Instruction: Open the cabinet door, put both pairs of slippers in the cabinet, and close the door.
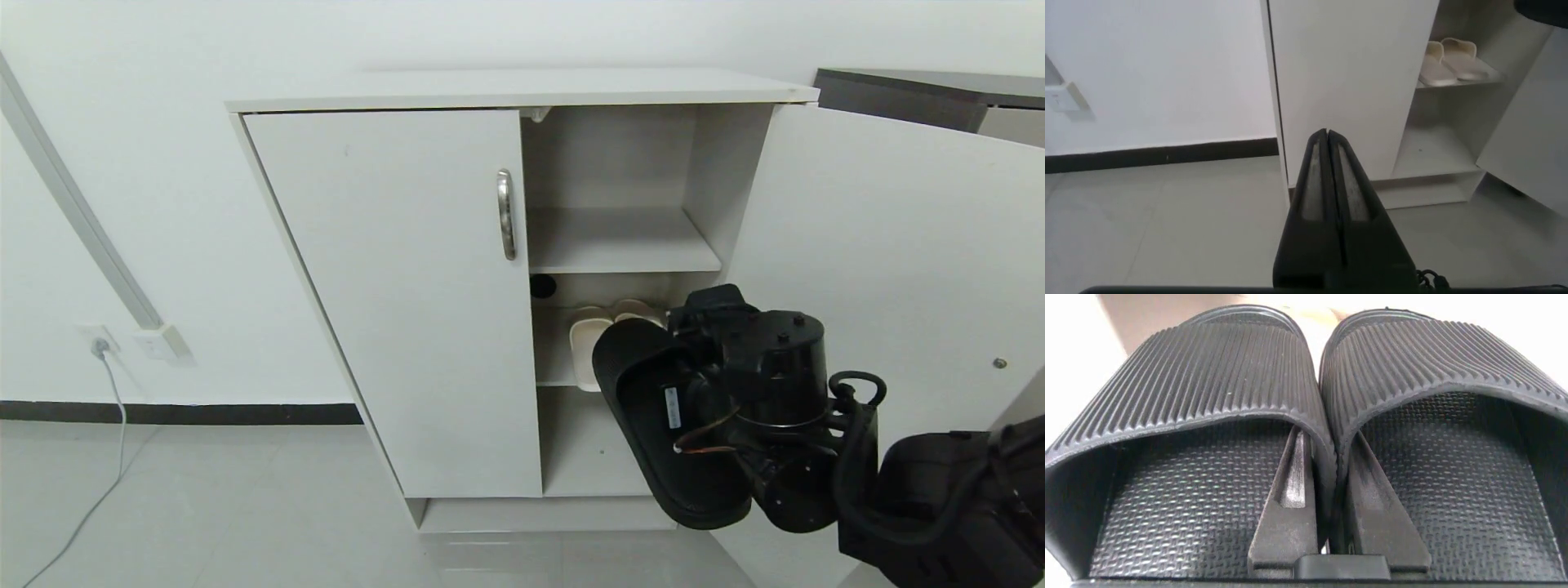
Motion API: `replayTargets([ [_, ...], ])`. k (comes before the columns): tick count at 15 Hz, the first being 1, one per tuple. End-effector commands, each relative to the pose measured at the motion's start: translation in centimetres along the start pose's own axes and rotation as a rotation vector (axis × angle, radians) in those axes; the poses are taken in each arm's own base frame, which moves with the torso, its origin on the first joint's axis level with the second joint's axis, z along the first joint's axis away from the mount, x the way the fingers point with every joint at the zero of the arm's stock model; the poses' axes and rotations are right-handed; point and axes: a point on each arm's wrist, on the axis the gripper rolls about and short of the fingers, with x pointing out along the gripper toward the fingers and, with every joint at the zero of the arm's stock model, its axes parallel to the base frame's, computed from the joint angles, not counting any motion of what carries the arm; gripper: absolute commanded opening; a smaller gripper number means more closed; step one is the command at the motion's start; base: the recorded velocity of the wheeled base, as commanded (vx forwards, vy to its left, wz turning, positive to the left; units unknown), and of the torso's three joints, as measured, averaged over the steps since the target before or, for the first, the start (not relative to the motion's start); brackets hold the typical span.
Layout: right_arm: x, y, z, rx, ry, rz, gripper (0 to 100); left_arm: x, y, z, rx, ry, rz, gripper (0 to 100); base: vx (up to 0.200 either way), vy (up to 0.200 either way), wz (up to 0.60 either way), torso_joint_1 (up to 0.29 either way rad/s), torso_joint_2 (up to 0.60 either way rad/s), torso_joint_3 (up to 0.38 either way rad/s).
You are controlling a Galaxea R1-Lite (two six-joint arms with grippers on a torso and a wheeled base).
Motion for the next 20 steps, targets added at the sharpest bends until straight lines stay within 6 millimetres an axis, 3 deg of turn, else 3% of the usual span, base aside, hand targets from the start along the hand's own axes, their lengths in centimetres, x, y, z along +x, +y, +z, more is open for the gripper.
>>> replayTargets([
  [1, -1.0, 0.3, 4.0, 0.099, -0.05, 0.018, 0, 0.0, 0.0, 0.0, 0.0, 0.001, 0.0, 0, 0.0, 0.0, 0.0, 0.0, 0.0, 0.0],
  [6, -0.1, 0.9, 7.6, 0.2, -0.037, 0.008, 0, 0.0, 0.0, 0.0, 0.0, 0.0, 0.0, 0, 0.0, 0.0, 0.0, 0.0, 0.0, 0.0],
  [14, 0.7, 1.4, 6.6, 0.178, -0.008, -0.001, 0, 0.0, 0.0, 0.0, 0.002, 0.0, 0.0, 0, 0.0, 0.0, 0.0, 0.0, 0.0, 0.0],
  [20, 0.7, 1.3, 6.6, 0.171, -0.008, -0.001, 0, 0.0, 0.0, 0.0, 0.002, 0.0, 0.0, 0, 0.2, 0.0, 0.0, 0.003, 0.0, 0.001],
])
